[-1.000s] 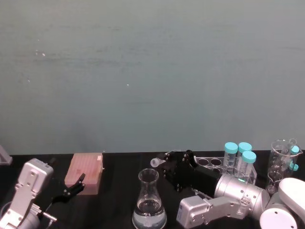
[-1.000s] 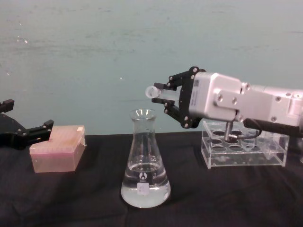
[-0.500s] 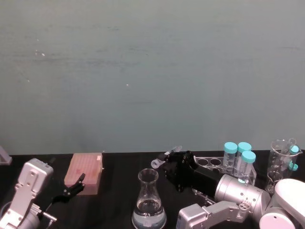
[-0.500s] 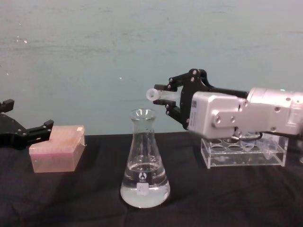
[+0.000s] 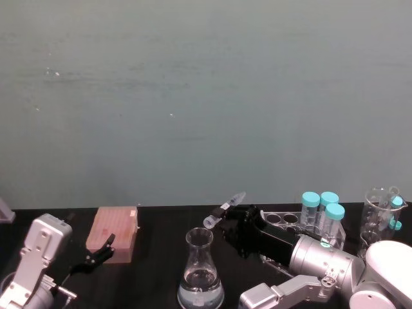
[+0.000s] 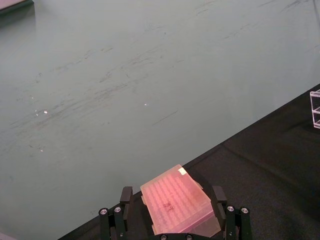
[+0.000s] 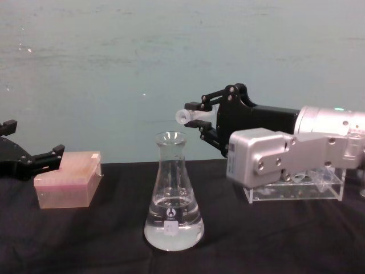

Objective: Pour the liquid from the test tube into the beaker using one hand.

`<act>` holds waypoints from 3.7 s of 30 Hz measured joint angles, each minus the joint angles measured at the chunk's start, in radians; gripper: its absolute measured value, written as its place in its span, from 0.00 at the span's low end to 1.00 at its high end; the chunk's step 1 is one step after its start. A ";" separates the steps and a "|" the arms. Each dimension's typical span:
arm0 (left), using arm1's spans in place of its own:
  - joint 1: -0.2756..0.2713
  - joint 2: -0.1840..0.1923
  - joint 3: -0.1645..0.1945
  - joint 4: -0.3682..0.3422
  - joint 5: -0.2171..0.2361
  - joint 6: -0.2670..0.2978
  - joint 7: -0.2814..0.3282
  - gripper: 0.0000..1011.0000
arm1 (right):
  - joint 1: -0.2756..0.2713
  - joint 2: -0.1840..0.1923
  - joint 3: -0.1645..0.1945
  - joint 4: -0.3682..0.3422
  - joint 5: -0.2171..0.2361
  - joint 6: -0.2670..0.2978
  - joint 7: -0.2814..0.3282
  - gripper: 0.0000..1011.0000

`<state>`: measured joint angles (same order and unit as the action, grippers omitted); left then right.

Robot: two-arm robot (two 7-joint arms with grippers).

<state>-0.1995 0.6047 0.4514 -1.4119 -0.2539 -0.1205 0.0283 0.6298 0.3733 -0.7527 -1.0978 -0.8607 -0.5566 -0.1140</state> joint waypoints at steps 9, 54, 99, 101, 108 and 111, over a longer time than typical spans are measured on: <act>0.000 0.000 0.000 0.000 0.000 0.000 0.000 0.99 | 0.019 0.006 -0.028 0.010 -0.038 0.008 -0.035 0.19; 0.000 0.000 0.000 0.000 0.000 0.000 0.000 0.99 | 0.092 0.031 -0.134 0.042 -0.157 0.041 -0.157 0.19; 0.000 0.000 0.000 0.000 0.000 0.000 0.000 0.99 | 0.000 -0.008 0.221 0.029 0.828 0.186 0.517 0.19; 0.000 0.000 0.000 0.000 0.000 0.000 0.000 0.99 | -0.002 -0.013 0.266 0.047 0.923 0.243 0.585 0.19; 0.000 0.000 0.000 0.000 0.000 0.000 0.000 0.99 | 0.000 -0.024 0.330 0.083 1.045 0.340 0.680 0.19; 0.000 0.000 0.000 0.000 0.000 0.000 0.000 0.99 | 0.006 -0.030 0.348 0.106 1.091 0.383 0.720 0.19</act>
<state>-0.1995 0.6047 0.4514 -1.4119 -0.2539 -0.1205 0.0283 0.6359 0.3438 -0.4052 -0.9918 0.2304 -0.1738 0.6061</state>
